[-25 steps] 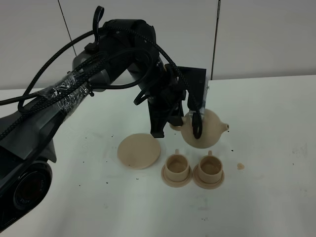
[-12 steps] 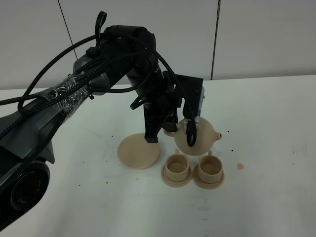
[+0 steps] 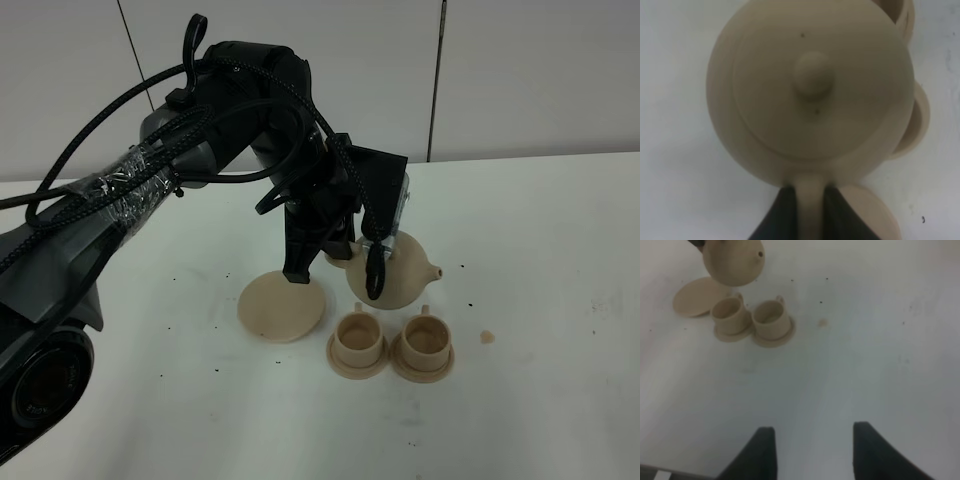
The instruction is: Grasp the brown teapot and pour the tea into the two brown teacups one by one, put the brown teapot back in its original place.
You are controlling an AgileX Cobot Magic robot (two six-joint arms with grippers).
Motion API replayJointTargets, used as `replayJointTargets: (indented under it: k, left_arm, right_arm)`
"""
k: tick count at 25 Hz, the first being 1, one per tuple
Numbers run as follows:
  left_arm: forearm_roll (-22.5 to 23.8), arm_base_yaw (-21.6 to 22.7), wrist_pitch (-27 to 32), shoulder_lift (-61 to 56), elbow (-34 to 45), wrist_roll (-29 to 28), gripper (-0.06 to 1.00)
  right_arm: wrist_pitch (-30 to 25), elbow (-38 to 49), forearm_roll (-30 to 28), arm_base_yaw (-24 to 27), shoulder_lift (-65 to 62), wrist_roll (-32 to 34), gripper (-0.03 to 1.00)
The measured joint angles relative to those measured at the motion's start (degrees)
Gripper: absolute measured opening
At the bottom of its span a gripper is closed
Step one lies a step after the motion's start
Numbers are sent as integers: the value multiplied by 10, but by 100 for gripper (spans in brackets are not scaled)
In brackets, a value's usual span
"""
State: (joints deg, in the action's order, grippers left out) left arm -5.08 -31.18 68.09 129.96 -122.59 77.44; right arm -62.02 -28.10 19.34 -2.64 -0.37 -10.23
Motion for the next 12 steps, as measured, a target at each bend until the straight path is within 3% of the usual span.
replayJointTargets:
  k: [12]
  left_arm:
    - [16,-1,0,0,0,23,17]
  right_arm:
    - [0,0,0,0,0,0,35]
